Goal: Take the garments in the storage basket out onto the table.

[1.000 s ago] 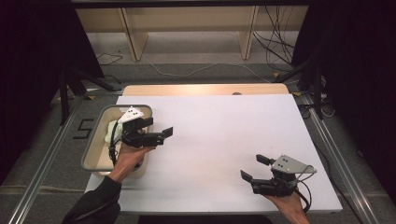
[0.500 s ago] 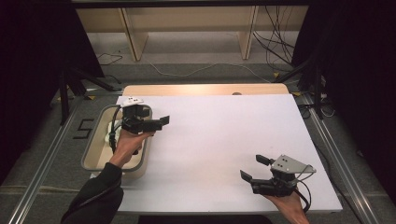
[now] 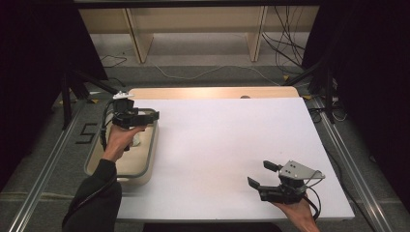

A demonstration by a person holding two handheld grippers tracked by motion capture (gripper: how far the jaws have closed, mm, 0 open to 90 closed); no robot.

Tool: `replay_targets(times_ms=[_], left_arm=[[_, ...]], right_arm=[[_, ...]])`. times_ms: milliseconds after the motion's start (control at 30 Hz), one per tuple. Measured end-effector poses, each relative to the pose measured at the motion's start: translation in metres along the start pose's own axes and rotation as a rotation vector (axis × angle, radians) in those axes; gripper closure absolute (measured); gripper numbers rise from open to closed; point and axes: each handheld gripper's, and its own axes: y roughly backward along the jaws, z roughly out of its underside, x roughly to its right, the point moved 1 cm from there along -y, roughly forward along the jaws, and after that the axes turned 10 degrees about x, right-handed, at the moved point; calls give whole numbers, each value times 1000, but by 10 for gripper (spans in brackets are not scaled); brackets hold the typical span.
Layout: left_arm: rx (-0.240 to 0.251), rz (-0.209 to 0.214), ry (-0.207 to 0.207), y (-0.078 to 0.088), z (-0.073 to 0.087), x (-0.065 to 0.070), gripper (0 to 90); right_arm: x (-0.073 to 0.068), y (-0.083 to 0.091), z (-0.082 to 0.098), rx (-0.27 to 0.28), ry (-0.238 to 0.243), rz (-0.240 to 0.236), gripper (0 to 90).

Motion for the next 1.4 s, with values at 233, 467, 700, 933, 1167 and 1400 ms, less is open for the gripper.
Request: replay_targets(times_ms=[233,467,700,933,1167,1400], left_arm=[[-18,-110,5,3,7,-29,94],[-61,-173,23,5,10,-48,99],[-125,-213,15,-2,19,-57,101],[-199,-225,12,-10,29,-67,105],[-256,-261,-8,-16,35,-70,126],[-319,-282,5,-24,47,-77,132]], right_arm=[[-1,-1,1,-3,1,-5,213],[-3,-4,1,-7,8,-22,213],[-4,-4,2,-8,7,-29,213],[-6,-7,4,-26,10,-38,213],[-6,-8,4,-32,14,-45,213],[-7,-9,5,-35,16,-48,213]])
